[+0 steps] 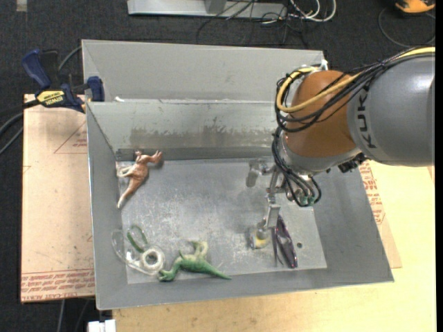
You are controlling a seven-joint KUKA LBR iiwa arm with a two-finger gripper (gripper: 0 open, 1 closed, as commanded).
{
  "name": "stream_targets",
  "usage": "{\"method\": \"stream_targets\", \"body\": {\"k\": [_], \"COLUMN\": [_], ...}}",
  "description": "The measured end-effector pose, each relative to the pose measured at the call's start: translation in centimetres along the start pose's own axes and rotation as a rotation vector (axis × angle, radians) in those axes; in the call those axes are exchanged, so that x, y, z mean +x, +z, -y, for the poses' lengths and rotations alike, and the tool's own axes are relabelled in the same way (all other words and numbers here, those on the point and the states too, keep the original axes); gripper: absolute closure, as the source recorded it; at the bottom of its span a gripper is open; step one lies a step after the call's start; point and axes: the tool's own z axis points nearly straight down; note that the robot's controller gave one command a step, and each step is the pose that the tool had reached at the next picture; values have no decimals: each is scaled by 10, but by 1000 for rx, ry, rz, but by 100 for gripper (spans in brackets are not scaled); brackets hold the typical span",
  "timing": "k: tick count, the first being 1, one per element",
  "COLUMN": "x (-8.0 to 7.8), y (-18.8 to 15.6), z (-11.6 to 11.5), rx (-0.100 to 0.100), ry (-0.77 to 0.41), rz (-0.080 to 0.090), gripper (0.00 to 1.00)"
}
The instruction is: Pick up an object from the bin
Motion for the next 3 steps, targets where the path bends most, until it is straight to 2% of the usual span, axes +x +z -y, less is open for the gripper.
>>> {"method": "stream_targets", "body": {"k": [1,2,3], "x": [0,-31,16], "y": [-2,55,63], "z": [0,15,104], "rx": [0,-1,1], "ry": [0,31,92], "rz": [1,-1,-1], "gripper": [0,0,0]}}
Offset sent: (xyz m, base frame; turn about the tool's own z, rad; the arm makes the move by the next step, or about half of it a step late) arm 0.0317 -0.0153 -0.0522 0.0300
